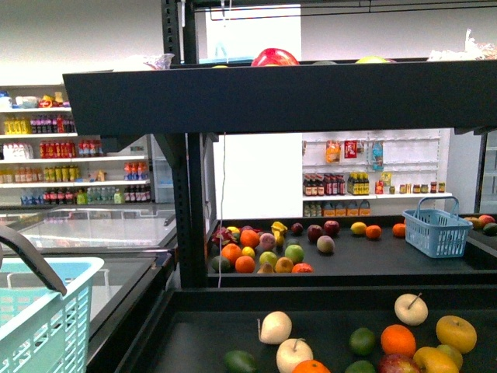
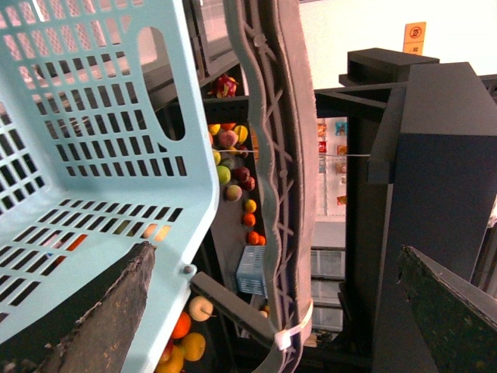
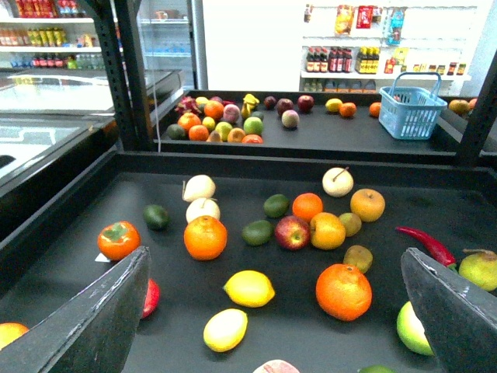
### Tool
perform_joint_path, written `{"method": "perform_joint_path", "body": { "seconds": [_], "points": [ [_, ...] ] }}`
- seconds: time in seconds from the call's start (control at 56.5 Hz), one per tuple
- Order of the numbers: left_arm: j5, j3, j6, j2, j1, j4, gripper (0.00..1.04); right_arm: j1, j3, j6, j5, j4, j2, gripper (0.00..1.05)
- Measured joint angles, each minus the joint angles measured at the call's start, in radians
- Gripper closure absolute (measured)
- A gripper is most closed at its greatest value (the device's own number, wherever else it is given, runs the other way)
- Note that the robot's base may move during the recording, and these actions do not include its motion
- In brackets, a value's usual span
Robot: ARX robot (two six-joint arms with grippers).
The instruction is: Pick lemon from shelf
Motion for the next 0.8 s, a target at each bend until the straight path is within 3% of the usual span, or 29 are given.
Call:
{"method": "perform_joint_path", "body": {
  "seconds": [0.265,0.69,0.796],
  "points": [
    [-0.055,0.101,-0.032,0.076,-0.043,-0.046,0.10,0.000,0.000,0.000,0.000,0.000,0.000,0.07],
    [-0.121,0.207,-0.015,0.140,-0.091,-0.156,0.80,0.000,0.000,0.000,0.000,0.000,0.000,0.07],
    [-0.126,0.218,-0.005,0.137,-0.090,-0.193,0.84,0.000,0.000,0.000,0.000,0.000,0.000,0.07]
  ]
}}
